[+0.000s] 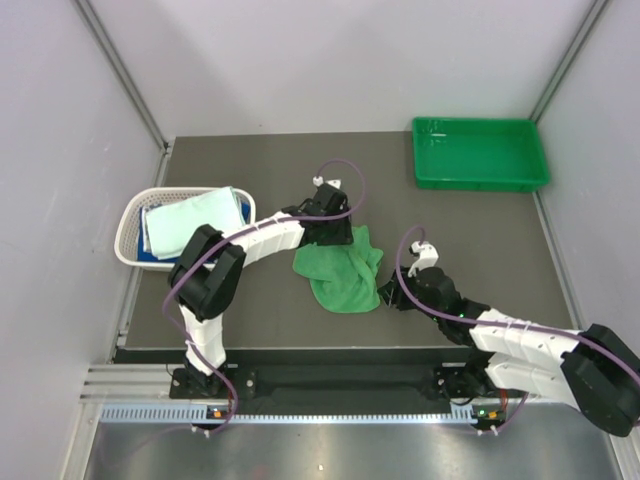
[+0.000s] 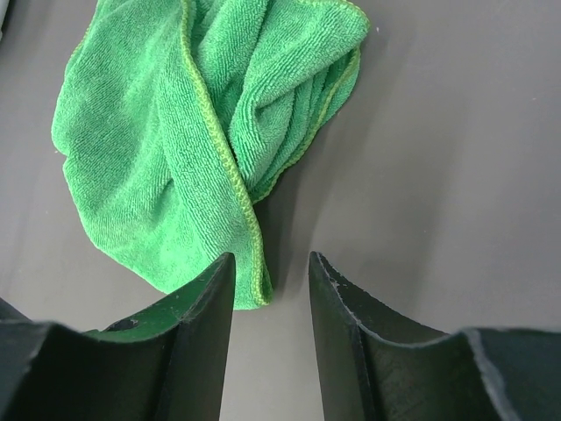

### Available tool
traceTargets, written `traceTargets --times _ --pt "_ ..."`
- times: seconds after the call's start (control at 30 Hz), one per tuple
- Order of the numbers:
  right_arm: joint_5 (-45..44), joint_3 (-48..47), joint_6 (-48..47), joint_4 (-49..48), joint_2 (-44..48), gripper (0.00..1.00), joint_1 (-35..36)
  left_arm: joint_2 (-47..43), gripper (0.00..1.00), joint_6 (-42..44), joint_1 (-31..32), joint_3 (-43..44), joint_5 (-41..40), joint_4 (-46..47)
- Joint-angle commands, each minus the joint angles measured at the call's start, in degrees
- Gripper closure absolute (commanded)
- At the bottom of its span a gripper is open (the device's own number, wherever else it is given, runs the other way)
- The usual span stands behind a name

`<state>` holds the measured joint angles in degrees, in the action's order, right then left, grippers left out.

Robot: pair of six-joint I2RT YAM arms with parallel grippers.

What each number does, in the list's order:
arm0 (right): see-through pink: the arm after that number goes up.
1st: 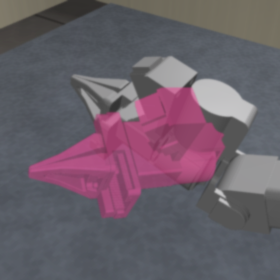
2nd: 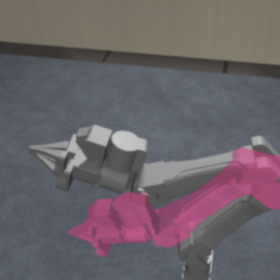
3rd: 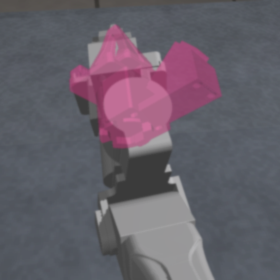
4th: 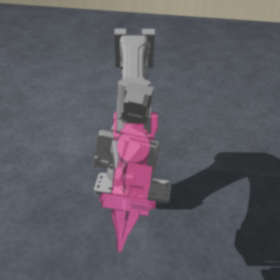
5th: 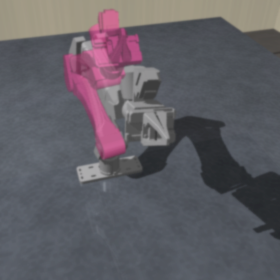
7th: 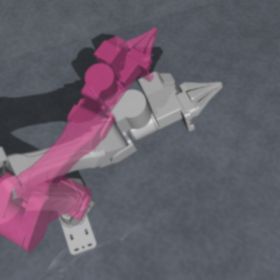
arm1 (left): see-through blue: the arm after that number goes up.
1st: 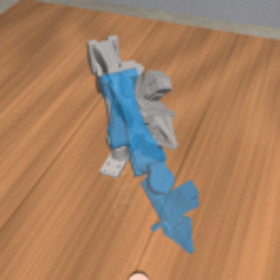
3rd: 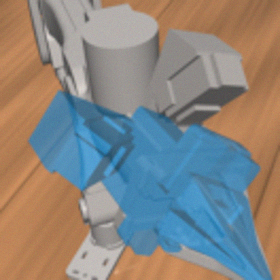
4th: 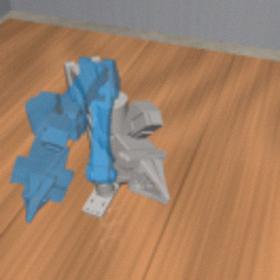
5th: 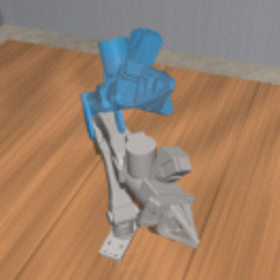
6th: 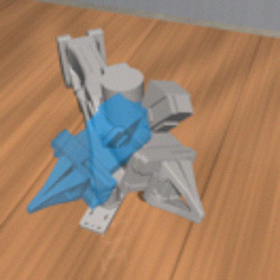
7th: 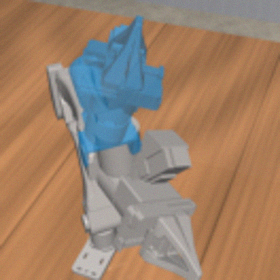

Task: Fold and stack the towels
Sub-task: Flatten out the crumpled towel

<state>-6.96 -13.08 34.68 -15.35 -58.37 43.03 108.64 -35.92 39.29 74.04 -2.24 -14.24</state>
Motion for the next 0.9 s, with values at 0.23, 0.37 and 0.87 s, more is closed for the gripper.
traceTargets --times 0.23,0.37,0.87 --pt "-1.12 -1.86 -0.66 -1.08 -0.08 0.61 1.09 0.52 0.45 -1.25 -0.26 -0.47 1.01 2.11" --pt "-0.95 -1.86 -0.49 -1.34 -0.78 0.62 1.18 2.1 0.58 -1.43 -0.35 0.14 1.27 2.29" --pt "-3.23 -4.14 -0.84 3.75 3.26 0.61 1.36 -5.8 1.0 1.73 -1.41 4.45 -0.75 -2.9"
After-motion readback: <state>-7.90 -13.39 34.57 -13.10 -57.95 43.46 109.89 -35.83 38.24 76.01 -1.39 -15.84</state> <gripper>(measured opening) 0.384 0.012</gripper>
